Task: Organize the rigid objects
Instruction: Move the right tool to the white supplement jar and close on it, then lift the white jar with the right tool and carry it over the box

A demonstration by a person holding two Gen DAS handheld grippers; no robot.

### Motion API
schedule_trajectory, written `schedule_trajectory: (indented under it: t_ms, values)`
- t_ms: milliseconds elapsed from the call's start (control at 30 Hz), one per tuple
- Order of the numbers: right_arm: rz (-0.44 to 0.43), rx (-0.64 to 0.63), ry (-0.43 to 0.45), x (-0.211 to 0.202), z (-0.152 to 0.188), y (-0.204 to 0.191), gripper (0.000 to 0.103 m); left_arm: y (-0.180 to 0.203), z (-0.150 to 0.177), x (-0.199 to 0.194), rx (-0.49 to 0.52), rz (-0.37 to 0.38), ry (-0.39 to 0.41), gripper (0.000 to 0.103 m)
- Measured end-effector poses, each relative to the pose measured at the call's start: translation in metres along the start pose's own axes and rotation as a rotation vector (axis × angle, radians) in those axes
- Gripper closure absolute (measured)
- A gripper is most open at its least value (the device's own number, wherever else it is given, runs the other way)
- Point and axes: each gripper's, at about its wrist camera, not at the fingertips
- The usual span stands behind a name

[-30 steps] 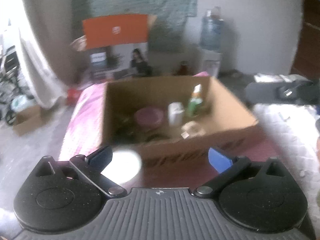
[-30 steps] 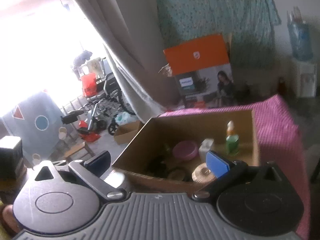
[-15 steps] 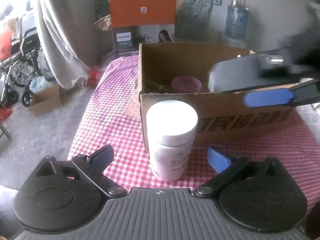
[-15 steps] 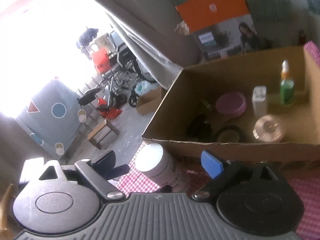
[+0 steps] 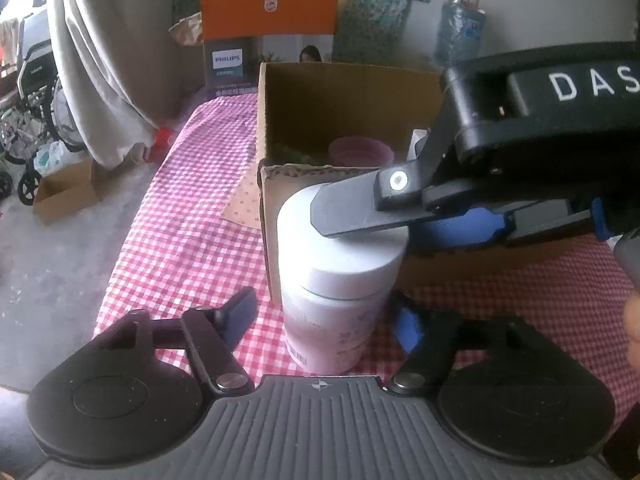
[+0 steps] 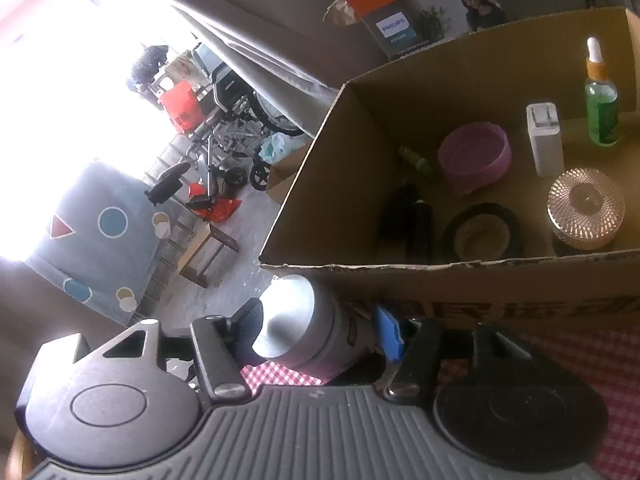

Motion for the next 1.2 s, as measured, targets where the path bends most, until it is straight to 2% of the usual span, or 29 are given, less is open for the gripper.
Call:
schedule_trajectory:
  t_ms: [200, 467, 767, 1200]
  values:
    - [-0.030, 0.010, -0.002, 0.001, -0.001, 0.000, 0.051, 0.000, 0.000, 0.000, -0.019, 0.030, -0.010, 0.048]
    - [-0.047, 0.020, -0.007, -0.001, -0.002, -0.002, 0.056, 0.001, -0.002, -0.002, -0.038, 0.016, -0.022, 0.050]
    - [-0.052, 0.007, -0.004, -0.007, 0.000, -0.008, 0.056, 0.003, 0.000, -0.013, -0.053, 0.021, -0.029, 0.051]
    - [-0.070, -0.047, 0.041, -0.033, 0.007, -0.028, 0.055, 0.010, -0.002, -0.040, -0.043, 0.012, 0.028, 0.051]
Point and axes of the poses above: each gripper's, at about its wrist camera, not at the fingertips, and x roughly the way its jaws point, y to its right, z to its underside, and after that the axes turned 2 degrees about -x, right-handed
